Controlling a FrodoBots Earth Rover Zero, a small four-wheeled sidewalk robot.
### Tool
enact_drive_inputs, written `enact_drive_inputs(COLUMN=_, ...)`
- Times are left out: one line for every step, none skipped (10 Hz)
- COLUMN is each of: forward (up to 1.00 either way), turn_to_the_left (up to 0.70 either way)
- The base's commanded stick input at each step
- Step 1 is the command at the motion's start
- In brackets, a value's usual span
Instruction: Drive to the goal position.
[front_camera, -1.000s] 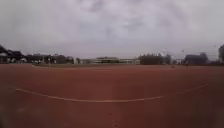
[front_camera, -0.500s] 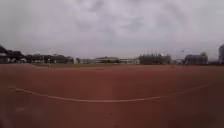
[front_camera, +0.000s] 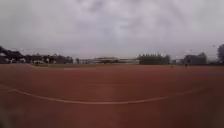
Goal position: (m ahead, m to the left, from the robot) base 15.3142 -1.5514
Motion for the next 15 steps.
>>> enact_drive_inputs(forward=0.70, turn_to_the_left=0.00)
enact_drive_inputs(forward=0.70, turn_to_the_left=0.00)
enact_drive_inputs(forward=0.70, turn_to_the_left=0.00)
enact_drive_inputs(forward=0.70, turn_to_the_left=0.00)
enact_drive_inputs(forward=0.70, turn_to_the_left=0.00)
enact_drive_inputs(forward=0.70, turn_to_the_left=0.00)
enact_drive_inputs(forward=0.70, turn_to_the_left=0.00)
enact_drive_inputs(forward=0.70, turn_to_the_left=0.00)
enact_drive_inputs(forward=0.70, turn_to_the_left=0.00)
enact_drive_inputs(forward=0.70, turn_to_the_left=0.00)
enact_drive_inputs(forward=0.70, turn_to_the_left=0.00)
enact_drive_inputs(forward=0.70, turn_to_the_left=0.00)
enact_drive_inputs(forward=0.70, turn_to_the_left=-0.02)
enact_drive_inputs(forward=0.70, turn_to_the_left=-0.14)
enact_drive_inputs(forward=0.70, turn_to_the_left=-0.27)
